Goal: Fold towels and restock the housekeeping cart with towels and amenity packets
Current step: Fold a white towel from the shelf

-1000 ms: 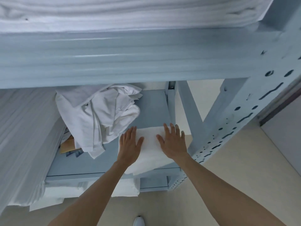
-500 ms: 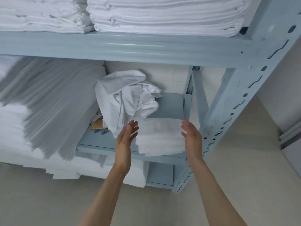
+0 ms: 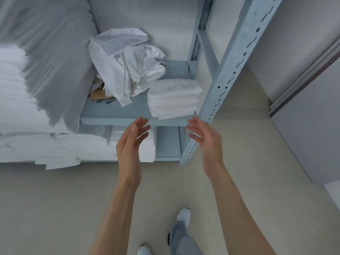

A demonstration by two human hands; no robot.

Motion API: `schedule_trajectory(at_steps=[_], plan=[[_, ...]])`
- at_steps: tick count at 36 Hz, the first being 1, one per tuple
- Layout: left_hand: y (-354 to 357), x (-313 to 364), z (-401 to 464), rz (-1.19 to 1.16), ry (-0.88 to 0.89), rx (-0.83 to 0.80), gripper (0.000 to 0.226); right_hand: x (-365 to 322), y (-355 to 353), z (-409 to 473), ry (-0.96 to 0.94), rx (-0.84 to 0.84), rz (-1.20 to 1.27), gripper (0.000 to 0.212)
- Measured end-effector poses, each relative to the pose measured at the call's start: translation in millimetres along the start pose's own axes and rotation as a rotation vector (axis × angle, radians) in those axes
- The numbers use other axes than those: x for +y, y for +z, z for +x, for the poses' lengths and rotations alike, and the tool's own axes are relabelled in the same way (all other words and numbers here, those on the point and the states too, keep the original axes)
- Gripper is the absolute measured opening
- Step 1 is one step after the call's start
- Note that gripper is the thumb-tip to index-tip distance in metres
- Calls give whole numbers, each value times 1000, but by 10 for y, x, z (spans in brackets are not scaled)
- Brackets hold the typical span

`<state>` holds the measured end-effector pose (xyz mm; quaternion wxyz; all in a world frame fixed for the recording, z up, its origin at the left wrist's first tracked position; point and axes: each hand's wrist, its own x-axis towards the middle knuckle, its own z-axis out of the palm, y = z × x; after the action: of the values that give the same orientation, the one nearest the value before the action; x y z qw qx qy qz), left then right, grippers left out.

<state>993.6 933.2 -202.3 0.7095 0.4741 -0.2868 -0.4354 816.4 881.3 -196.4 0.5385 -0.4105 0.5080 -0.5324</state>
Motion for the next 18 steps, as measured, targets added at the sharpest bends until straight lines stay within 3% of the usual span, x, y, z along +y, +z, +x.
schedule_trajectory(at_steps=[9, 18], plan=[[131, 211, -417, 60, 32, -77, 36, -202, -163, -487, -117, -13, -22, 36], [501, 261, -912, 86, 74, -60, 37, -328, -724, -714, -111, -38, 74, 30]])
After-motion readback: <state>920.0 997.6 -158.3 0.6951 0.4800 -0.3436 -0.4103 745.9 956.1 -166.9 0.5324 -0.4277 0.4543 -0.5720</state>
